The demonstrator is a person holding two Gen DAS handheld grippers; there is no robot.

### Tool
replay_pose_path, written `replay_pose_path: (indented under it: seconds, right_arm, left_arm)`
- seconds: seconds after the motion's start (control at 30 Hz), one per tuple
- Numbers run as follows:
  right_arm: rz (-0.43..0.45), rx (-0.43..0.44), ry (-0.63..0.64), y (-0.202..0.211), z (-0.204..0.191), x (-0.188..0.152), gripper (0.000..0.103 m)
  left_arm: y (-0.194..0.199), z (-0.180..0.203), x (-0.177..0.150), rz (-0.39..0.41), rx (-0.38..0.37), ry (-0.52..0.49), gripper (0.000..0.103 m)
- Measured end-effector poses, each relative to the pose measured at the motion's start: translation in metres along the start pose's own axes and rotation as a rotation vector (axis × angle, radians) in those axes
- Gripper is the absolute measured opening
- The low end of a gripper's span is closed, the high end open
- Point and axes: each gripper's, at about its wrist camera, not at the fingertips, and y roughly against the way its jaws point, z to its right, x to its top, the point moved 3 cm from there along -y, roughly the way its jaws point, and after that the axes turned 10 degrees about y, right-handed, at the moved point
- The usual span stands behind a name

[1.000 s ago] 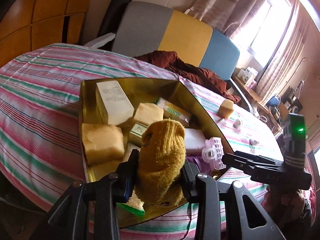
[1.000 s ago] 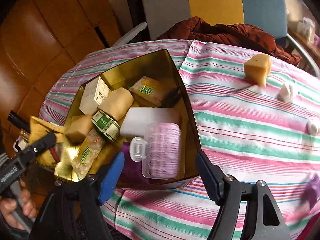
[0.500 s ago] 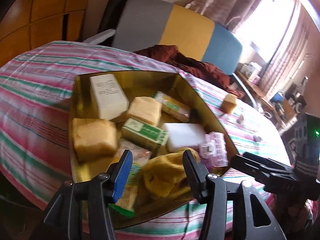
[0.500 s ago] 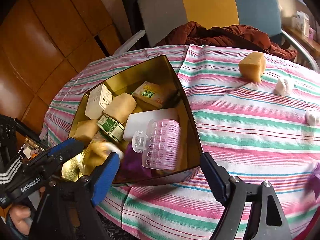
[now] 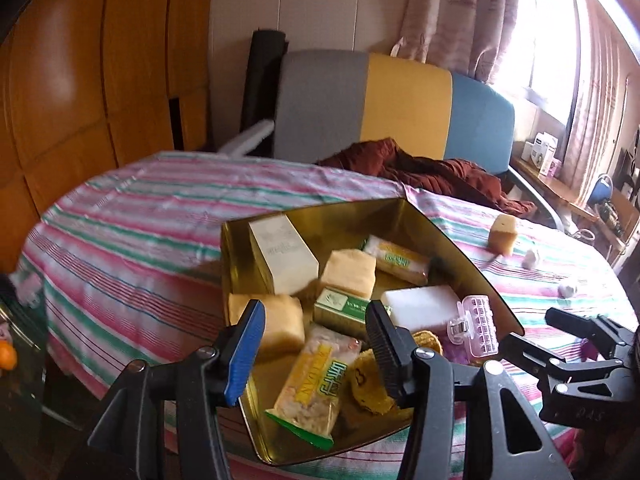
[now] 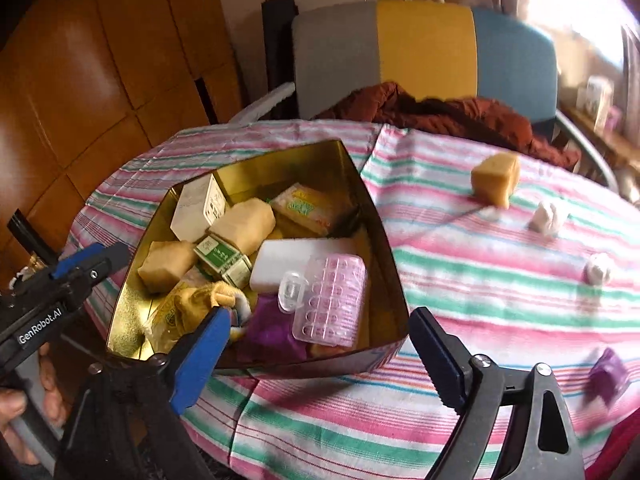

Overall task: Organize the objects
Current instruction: 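Open both tools to drop the sock and pink roller into the tray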

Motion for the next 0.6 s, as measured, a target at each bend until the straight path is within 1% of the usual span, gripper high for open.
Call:
replay_pose_path:
  seconds: [0.17, 0.3, 0.6]
  right_arm:
    - [0.023, -0.036, 0.033, 0.006, -0.006, 0.003, 0.097]
    - [0.036, -0.058, 0.035, 0.009, -0.007, 0.003, 0.099]
    - [0.053, -0.088, 0.058, 0.013, -0.011, 0.005, 0.100]
  left_arm:
    - [0.006, 0.004, -0.001, 0.020, 0.020, -0.016, 0.053]
    - [0.012, 0.008, 0.000, 0.053, 0.051, -0.038, 0.053]
    - [0.017, 0.018, -0.001, 0.092, 0.105, -0.097, 0.054]
